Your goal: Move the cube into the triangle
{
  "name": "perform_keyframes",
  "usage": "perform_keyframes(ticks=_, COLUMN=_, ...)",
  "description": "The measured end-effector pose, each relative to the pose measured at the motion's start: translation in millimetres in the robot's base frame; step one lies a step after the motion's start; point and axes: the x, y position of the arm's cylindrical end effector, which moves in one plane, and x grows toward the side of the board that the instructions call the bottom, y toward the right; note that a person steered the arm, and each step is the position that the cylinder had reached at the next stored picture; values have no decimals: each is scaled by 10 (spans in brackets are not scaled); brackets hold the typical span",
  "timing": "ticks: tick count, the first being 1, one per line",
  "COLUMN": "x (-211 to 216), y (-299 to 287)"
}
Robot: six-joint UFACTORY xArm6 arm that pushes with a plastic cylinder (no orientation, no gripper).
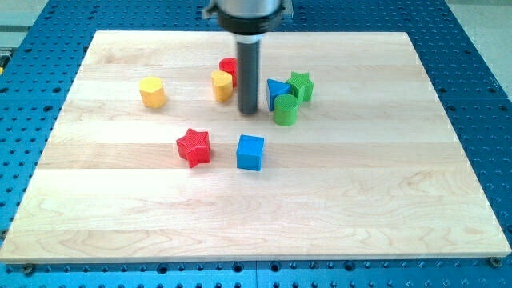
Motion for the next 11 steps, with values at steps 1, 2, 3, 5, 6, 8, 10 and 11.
perform_keyframes(ticks=1, x=569, y=-210)
perform_keyframes(ticks=2, x=985, y=-211)
perform_keyframes(ticks=3, x=1459, y=-210)
perform_keyframes(ticks=5, x=1200, y=296)
perform_keyframes(ticks=6, x=1558, y=277)
perform_keyframes(ticks=8, x=988, y=371)
perform_keyframes(ticks=10, x=720, y=38)
perform_keyframes(ticks=11, x=276, y=584)
